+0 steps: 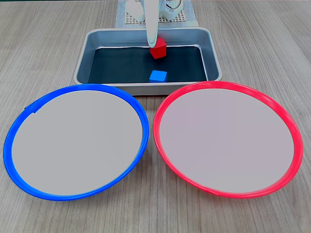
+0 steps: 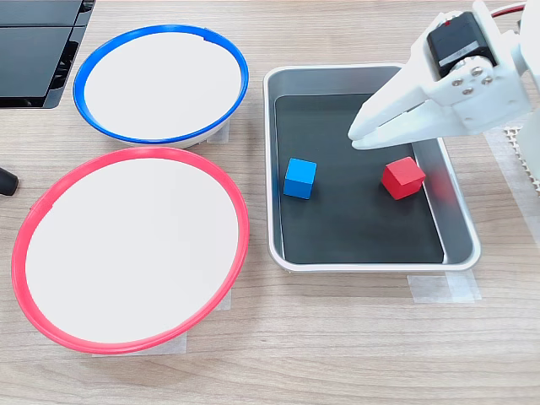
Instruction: Move two blocks tray to matching dishes
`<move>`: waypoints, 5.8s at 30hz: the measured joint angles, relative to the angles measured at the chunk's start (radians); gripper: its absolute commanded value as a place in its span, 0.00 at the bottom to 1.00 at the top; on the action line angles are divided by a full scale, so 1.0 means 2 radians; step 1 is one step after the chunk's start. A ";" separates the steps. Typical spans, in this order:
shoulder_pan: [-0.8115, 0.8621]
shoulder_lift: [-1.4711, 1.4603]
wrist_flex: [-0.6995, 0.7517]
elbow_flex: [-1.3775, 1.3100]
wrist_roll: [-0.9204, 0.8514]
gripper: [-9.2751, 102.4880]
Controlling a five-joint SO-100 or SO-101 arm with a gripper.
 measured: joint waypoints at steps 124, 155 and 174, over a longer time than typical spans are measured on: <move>-0.008 -0.857 0.087 -0.571 -0.721 0.27; 0.070 -1.054 0.097 -0.936 -0.604 0.11; 0.064 -0.842 -0.103 -0.684 -0.331 0.08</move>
